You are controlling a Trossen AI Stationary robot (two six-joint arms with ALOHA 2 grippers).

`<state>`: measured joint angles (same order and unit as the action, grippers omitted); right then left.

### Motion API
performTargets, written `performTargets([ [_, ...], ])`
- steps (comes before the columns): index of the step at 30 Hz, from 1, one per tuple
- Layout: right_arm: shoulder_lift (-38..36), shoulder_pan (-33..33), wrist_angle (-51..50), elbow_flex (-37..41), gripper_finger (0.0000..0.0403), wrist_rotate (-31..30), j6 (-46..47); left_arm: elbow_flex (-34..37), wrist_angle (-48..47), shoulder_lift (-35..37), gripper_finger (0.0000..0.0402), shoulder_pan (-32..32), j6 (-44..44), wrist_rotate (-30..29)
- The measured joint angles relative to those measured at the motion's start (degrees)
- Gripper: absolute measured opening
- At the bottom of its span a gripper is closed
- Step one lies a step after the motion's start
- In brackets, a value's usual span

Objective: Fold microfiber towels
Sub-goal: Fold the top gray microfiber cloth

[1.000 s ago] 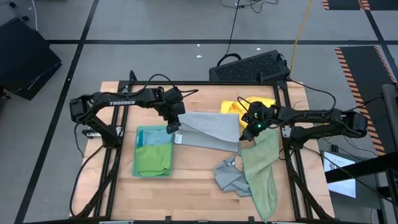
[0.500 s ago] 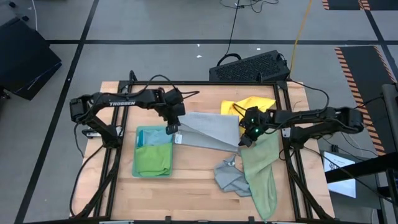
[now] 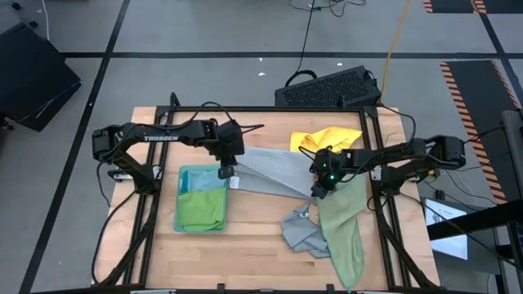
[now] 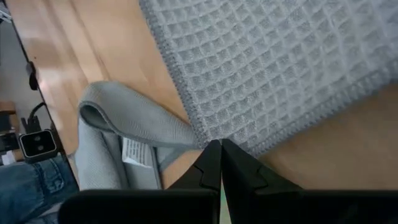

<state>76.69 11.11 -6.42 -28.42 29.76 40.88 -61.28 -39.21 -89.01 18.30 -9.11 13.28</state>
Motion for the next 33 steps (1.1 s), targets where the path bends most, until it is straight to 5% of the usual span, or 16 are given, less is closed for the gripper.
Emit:
performTargets([
  [6,1.0,0.0,2.0,0.0,0.0015,-1.5,0.2,0.0,-0.1,0.0,0.0017,0.0,0.0,0.0],
  [19,-6.0,0.0,-1.7,0.0,0.0125,-0.4,4.9,0.0,0.0,0.0,0.0019,-0.1,0.0,1.6],
  [28,-13.7,0.0,-3.8,0.0,0.0134,-1.6,6.1,0.0,-0.2,0.0,0.0021,-0.1,-2.8,5.6],
  [33,-14.8,0.0,-4.0,0.0,0.0134,-3.1,6.6,0.0,-1.0,0.0,0.0063,-0.2,-2.6,7.2],
])
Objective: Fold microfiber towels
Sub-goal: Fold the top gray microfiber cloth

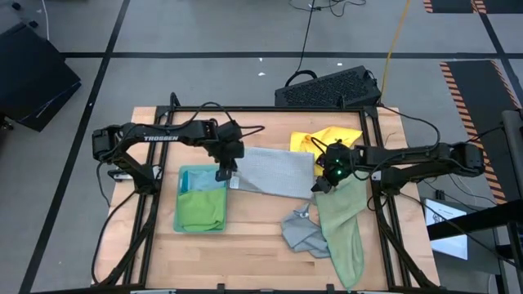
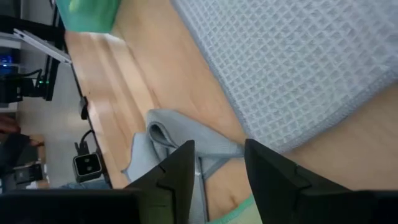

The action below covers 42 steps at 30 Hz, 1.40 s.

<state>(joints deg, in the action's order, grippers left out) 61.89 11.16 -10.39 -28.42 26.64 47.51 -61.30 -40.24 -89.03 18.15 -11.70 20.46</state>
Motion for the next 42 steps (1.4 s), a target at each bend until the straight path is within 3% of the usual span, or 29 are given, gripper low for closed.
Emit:
performTargets([
  [5,0.0,0.0,0.2,0.0,0.0134,0.0,-0.1,0.0,-2.3,0.0,0.0126,0.0,0.2,-0.5],
  [9,0.0,0.0,0.2,0.0,0.0134,0.0,0.0,0.0,-2.9,0.0,0.0153,0.8,2.9,-3.8],
  [17,0.0,0.0,4.4,0.0,0.0134,0.1,6.4,-1.1,-0.2,0.0,0.0159,7.2,15.2,-5.6],
  [24,-0.2,0.0,5.9,-0.2,0.0134,0.5,13.8,-2.0,2.1,0.0,0.0159,13.4,16.1,-6.6],
  [33,-3.3,3.3,5.4,-0.6,0.0134,1.6,13.6,-3.9,-2.0,0.7,0.0159,15.4,17.9,-5.9],
  [37,-3.7,6.2,2.6,-0.7,0.0134,1.9,10.1,-4.2,2.8,0.3,0.0161,14.2,18.9,-6.0],
  [42,-3.7,10.2,-0.7,-0.7,0.0134,4.0,4.3,-5.7,1.9,-6.0,0.0210,16.1,16.3,-2.9],
])
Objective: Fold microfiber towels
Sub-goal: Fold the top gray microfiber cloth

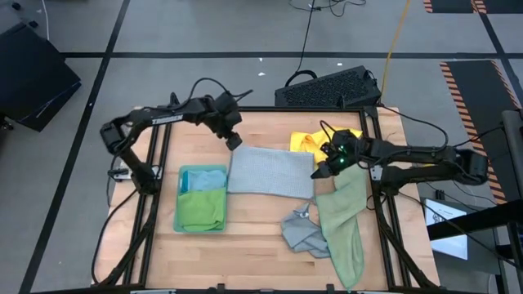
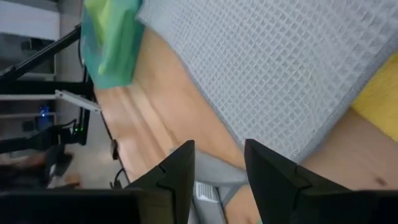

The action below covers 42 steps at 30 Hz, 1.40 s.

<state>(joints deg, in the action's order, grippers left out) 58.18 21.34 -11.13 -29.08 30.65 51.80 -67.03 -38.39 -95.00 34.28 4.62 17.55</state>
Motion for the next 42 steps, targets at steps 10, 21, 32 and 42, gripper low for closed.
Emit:
performTargets([
  [10,0.0,5.7,-1.0,0.0,0.0134,7.3,-6.6,-14.5,-15.0,-16.7,0.0334,4.5,-14.0,0.2],
  [21,0.0,6.9,-1.1,0.0,0.0134,8.5,-11.8,-15.7,-17.4,-19.0,0.0286,3.5,-25.6,-2.0],
  [32,0.0,9.1,1.0,0.0,0.0134,8.5,-14.4,-14.8,-14.6,-19.0,0.0255,3.2,-26.2,-1.4],
  [42,0.0,9.1,14.8,-0.1,0.0134,8.5,-10.1,-8.3,-10.5,-18.8,0.0239,2.3,-28.6,-2.5],
])
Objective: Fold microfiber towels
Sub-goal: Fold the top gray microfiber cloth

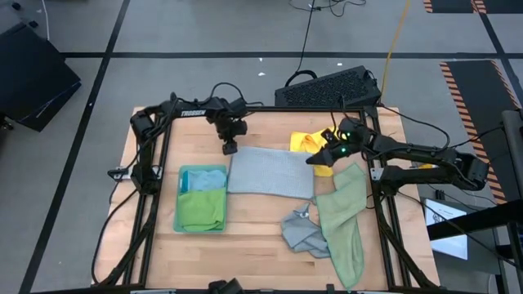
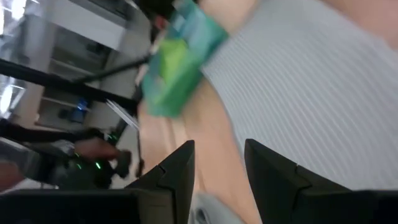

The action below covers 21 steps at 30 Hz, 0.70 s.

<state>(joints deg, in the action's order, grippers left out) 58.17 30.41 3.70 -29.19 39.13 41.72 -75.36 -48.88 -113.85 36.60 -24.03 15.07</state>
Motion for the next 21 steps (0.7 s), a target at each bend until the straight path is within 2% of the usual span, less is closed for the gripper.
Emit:
performTargets([
  [3,0.0,0.0,2.4,-1.9,0.0134,-1.3,0.7,0.7,1.2,0.1,0.0195,-1.5,-3.2,-2.2],
  [6,0.2,0.0,2.1,-5.0,0.0134,-3.5,-0.5,1.1,2.7,0.2,0.0133,-2.6,-4.4,-3.1],
  [12,2.3,0.9,2.1,-10.4,0.0134,-4.6,-2.5,1.1,4.6,0.0,0.0021,-4.0,-4.1,0.9],
  [14,3.1,1.4,1.9,-10.8,0.0134,-4.6,-2.9,1.2,3.7,-0.1,0.0008,-4.1,-3.2,2.1],
  [21,4.8,2.3,0.9,-10.8,0.0134,-2.9,-3.6,1.3,2.4,0.5,0.0026,-4.2,0.6,0.3],
])
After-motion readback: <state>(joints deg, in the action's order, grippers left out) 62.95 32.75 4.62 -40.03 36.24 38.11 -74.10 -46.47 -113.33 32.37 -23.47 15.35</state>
